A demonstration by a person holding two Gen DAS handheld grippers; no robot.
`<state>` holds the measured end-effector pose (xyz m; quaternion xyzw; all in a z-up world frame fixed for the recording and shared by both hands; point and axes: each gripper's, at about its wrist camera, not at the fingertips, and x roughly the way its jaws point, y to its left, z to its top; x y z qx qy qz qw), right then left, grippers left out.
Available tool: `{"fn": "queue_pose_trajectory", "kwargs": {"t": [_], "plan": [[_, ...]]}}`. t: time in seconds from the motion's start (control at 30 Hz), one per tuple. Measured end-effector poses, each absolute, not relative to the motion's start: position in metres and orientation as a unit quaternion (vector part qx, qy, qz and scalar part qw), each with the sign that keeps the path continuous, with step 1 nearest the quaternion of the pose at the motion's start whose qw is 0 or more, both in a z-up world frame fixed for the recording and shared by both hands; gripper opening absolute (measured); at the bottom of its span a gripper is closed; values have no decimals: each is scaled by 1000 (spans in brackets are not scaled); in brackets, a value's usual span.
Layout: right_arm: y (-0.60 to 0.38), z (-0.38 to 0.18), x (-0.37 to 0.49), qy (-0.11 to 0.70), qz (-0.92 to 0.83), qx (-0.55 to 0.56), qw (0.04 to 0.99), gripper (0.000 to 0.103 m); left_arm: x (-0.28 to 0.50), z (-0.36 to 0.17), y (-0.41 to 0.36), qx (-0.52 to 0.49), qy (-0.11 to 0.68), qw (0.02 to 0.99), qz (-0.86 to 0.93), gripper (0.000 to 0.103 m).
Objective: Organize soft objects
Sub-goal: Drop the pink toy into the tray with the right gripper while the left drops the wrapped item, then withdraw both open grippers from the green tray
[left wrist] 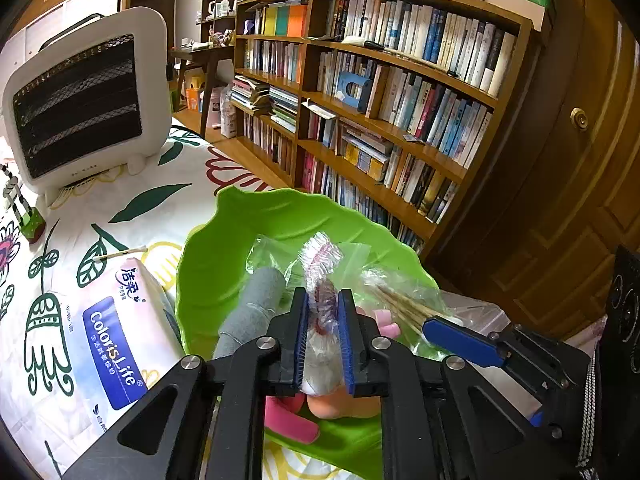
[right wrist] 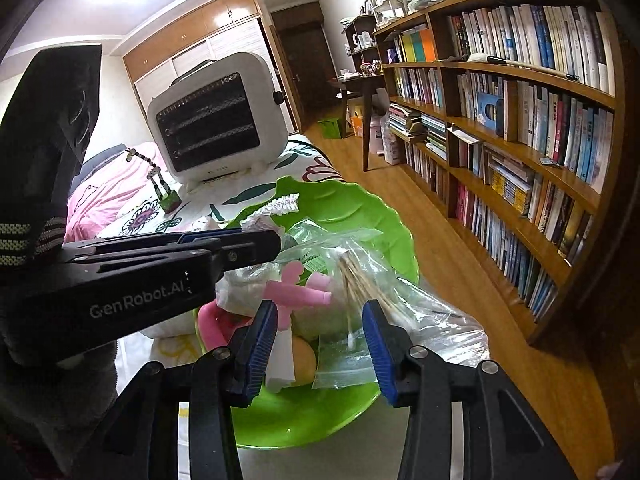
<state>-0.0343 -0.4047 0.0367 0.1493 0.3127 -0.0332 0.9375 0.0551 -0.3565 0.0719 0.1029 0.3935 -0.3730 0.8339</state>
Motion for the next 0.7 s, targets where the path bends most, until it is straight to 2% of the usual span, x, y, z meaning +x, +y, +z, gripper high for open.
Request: {"fn": "queue_pose_trajectory", "kwargs": {"t": [0.07, 0.27, 0.3, 0.37, 0.4, 0.6, 0.7], "plan": [[-405, 36, -34, 313, -32, 150, 937, 48, 55, 71, -357, 103, 394, 834, -372, 24], [-406, 33, -34, 315, -34, 149, 937, 48, 55, 69, -354, 103, 394, 836, -367, 28], [-406, 34, -34, 315, -35, 149, 937, 48, 55, 69, -353, 104, 394, 837, -365, 31], [-406, 33, -34, 315, -36, 149, 937, 48, 54, 69, -352, 103, 396, 839, -358, 53], [-406, 33, -34, 315, -36, 149, 937, 48, 54, 69, -350, 101, 395, 842, -354, 56], [-407, 31, -32, 320, -38, 147, 935, 48, 50, 75, -339, 111, 372, 859, -334, 59], [-409, 29, -29, 324, -35, 154, 933, 47, 47, 80, -330, 111, 358, 868, -325, 65]]}}
